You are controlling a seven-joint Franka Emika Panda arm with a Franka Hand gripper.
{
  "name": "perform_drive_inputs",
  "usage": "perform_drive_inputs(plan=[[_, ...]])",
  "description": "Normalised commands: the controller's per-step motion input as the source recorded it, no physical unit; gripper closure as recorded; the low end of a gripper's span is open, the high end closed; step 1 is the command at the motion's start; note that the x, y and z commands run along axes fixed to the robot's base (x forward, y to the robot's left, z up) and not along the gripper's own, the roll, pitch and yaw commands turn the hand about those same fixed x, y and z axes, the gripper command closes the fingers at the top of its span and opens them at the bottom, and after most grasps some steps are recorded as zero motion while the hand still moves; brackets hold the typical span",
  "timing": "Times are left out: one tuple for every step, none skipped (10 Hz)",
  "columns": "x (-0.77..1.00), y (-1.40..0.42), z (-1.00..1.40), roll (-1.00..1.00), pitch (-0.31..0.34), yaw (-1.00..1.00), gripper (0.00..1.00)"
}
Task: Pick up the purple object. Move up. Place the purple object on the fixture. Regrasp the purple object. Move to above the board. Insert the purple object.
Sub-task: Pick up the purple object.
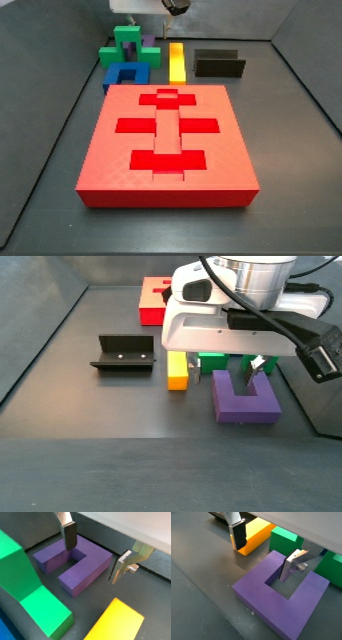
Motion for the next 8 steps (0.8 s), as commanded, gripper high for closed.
perform_drive_inputs(plan=[[0.00,-0.16,-0.12,0.00,-0.123,0.08,0.00],[-0.03,-0.18,-0.08,0.00,-0.113,0.12,0.00],[-0.01,-0.18,-0.05,0.00,-0.100,0.14,0.00],[0.00,-0.21,-0.03,0.00,-0.091,0.15,0.00],[-0.03,-0.17,-0.10,0.00,-0.091,0.12,0.00],[0.00,-0.20,-0.11,0.00,-0.100,0.11,0.00],[-0.02,-0.19,-0.12,0.00,-0.100,0.10,0.00],[-0.03,-0.17,-0.12,0.00,-0.100,0.09,0.00]])
